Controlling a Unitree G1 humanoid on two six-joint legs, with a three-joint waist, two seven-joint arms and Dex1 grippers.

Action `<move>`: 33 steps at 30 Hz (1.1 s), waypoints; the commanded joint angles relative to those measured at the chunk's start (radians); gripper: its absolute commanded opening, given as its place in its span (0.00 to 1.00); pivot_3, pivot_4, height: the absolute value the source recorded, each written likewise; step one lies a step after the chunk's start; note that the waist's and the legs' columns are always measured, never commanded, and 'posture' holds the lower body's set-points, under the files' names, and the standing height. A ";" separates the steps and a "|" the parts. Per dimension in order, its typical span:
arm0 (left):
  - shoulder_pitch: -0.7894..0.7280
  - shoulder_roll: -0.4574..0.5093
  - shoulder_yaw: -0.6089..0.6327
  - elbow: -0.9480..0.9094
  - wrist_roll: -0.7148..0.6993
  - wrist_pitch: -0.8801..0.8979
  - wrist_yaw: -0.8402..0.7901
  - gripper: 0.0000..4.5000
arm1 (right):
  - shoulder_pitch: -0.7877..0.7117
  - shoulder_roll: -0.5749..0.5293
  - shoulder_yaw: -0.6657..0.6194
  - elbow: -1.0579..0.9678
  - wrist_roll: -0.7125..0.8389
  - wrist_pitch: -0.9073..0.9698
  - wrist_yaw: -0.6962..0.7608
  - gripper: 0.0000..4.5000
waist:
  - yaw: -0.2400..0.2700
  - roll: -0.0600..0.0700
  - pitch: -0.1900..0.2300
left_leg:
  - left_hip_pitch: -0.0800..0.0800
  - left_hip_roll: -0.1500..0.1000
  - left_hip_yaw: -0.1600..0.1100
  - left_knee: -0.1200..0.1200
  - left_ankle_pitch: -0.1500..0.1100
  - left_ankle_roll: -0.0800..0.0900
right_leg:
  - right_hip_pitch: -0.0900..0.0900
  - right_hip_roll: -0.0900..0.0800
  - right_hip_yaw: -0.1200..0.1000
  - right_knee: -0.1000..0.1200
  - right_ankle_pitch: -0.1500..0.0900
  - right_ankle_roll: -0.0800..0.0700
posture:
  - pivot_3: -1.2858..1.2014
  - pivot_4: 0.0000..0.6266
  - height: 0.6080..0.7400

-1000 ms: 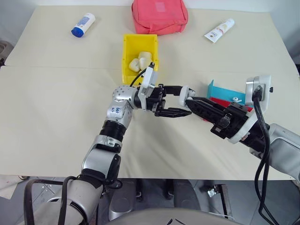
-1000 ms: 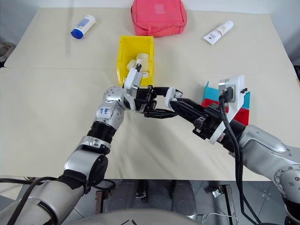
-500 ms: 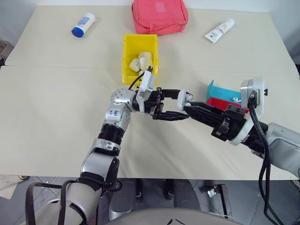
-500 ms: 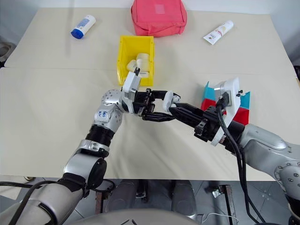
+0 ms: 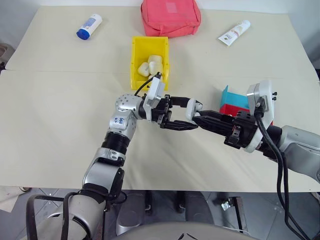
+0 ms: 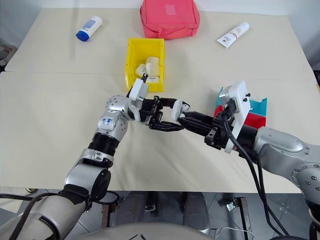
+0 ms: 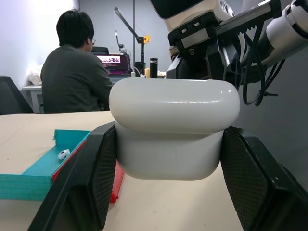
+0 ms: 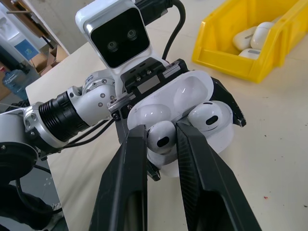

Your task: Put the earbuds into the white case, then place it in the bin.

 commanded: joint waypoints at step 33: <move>-0.056 -0.011 0.023 0.004 -0.043 -0.060 -0.004 0.62 | -0.011 -0.004 0.016 -0.027 0.000 0.061 -0.078 0.52 | 0.000 0.000 0.000 | 0.000 0.000 0.000 0.000 0.000 0.000 | 0.000 0.000 0.000 0.000 0.000 0.000 | 0.52 0.24 1.00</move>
